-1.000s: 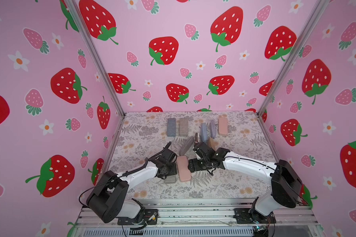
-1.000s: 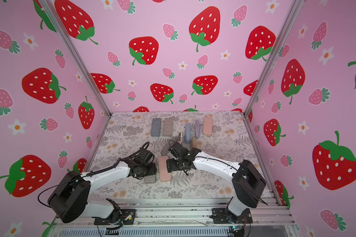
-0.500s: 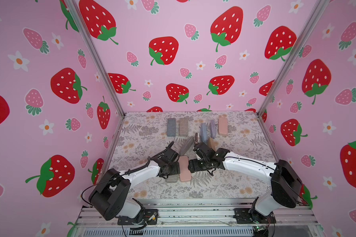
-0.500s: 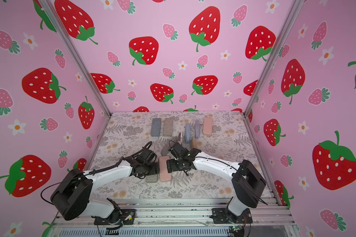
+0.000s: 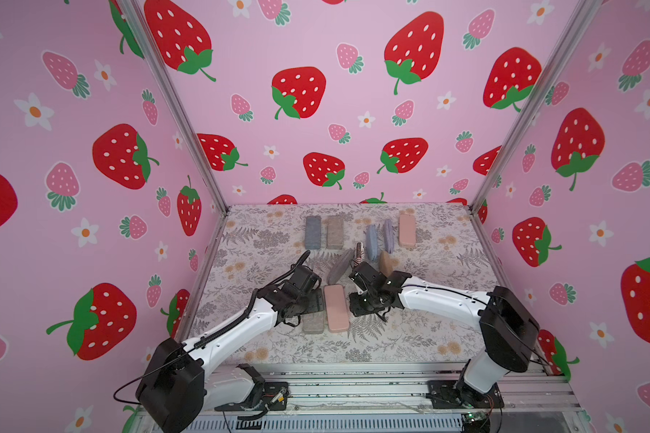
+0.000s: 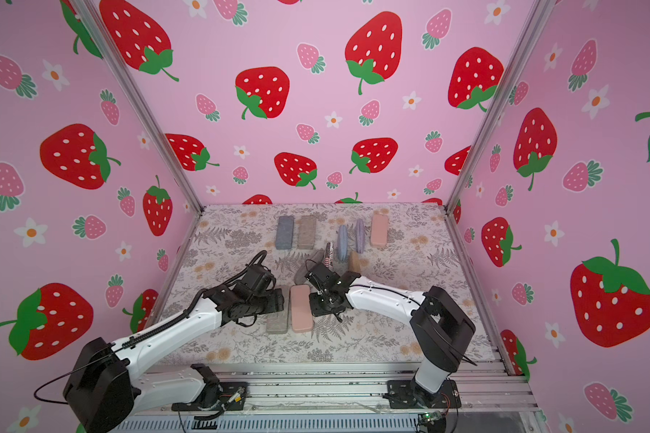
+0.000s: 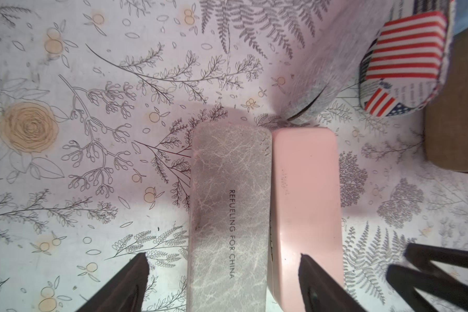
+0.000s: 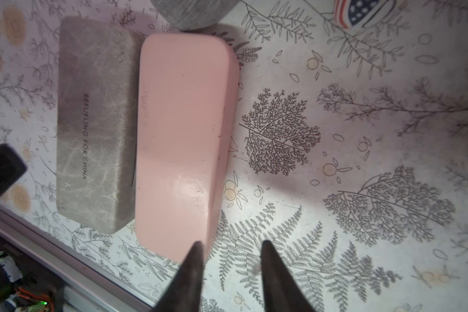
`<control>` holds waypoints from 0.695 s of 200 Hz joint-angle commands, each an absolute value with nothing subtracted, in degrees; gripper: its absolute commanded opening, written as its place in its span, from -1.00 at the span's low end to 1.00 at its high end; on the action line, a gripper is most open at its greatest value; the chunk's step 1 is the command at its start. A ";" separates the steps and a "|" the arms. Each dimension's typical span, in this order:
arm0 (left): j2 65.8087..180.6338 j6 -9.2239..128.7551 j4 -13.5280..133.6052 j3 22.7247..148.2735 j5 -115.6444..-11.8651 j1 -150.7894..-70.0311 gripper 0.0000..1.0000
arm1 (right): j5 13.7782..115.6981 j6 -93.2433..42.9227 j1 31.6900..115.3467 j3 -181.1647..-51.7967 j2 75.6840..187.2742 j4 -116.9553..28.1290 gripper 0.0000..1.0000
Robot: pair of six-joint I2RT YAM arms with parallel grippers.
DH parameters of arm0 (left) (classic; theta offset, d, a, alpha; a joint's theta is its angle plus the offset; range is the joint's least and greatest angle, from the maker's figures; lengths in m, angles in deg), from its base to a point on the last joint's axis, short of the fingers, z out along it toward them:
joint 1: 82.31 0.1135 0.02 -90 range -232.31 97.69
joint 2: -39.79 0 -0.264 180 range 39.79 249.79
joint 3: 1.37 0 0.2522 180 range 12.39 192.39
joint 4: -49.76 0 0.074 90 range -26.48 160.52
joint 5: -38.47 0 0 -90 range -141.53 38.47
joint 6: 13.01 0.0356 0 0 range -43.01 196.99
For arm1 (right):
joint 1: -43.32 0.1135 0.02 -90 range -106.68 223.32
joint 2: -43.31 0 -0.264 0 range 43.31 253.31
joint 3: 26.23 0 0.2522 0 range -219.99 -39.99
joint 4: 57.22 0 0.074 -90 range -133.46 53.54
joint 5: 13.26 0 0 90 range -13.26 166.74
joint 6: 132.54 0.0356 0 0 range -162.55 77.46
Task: Close the glasses case
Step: Move the glasses case to the center of the board, then adjust the glasses case at the center of the board.
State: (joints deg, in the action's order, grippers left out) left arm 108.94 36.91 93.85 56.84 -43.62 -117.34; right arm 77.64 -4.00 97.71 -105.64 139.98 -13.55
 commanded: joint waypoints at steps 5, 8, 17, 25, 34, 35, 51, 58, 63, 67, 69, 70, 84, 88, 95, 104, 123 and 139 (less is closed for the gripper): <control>106.38 37.58 97.00 59.06 -41.45 -117.12 0.73 | 77.88 -3.70 97.59 -108.06 141.88 -12.53 -0.74; 106.07 37.59 97.25 59.05 -41.40 -117.07 0.73 | 77.84 -3.70 97.55 -108.14 142.17 -12.48 -0.77; 105.21 37.70 97.63 58.83 -41.21 -117.08 0.73 | 77.55 -3.77 97.31 -108.49 143.05 -12.45 -0.85; 104.41 37.61 97.79 58.64 -41.05 -116.94 0.73 | 77.28 -3.94 97.13 -108.84 143.97 -12.48 -0.88; 103.51 37.48 97.82 58.09 -40.98 -116.79 0.73 | 77.13 -4.20 96.87 -109.36 144.96 -12.22 -0.89; 103.38 37.46 97.81 58.00 -40.98 -116.78 0.73 | 77.11 -4.25 96.85 -109.39 145.07 -12.24 -0.89; 102.01 37.35 98.33 57.52 -40.98 -116.42 0.73 | 76.79 -4.70 96.41 -110.24 146.75 -12.22 -0.90; 101.56 37.37 98.62 57.38 -40.99 -116.33 0.73 | 76.70 -4.83 96.27 -110.62 147.28 -12.20 -0.89; 101.18 37.30 98.85 57.17 -40.99 -116.37 0.73 | 76.70 -4.97 96.19 -110.86 147.73 -12.23 -0.89; 100.87 37.26 99.07 57.10 -40.98 -116.29 0.73 | 76.70 -5.06 96.13 -111.12 148.00 -12.26 -0.89; 100.76 37.21 99.15 57.06 -41.05 -116.23 0.73 | 76.73 -5.09 96.14 -111.21 148.15 -12.33 -0.89; 100.69 37.24 99.18 57.01 -41.01 -116.23 0.73 | 76.69 -5.10 96.09 -111.20 148.20 -12.34 -0.89; 99.57 37.00 99.34 56.37 -41.01 -116.15 0.73 | 76.53 -5.41 95.92 -112.11 149.48 -12.10 -0.88; 99.29 36.92 99.37 56.13 -40.98 -116.08 0.73 | 76.49 -5.45 95.88 -112.35 149.79 -12.01 -0.88; 98.93 36.91 99.38 55.82 -41.07 -116.07 0.73 | 76.44 -5.54 95.87 -112.69 150.31 -12.07 -0.87; 98.77 36.74 99.39 55.64 -41.07 -115.98 0.73 | 76.31 -5.70 95.79 -113.16 151.02 -11.92 -0.86; 98.29 36.64 99.64 55.29 -41.01 -115.80 0.73 | 76.23 -6.13 95.61 -114.18 152.77 -11.87 -0.84; 98.12 36.73 99.75 55.20 -40.98 -115.71 0.74 | 75.76 -6.58 95.61 -115.24 154.23 -11.75 -0.84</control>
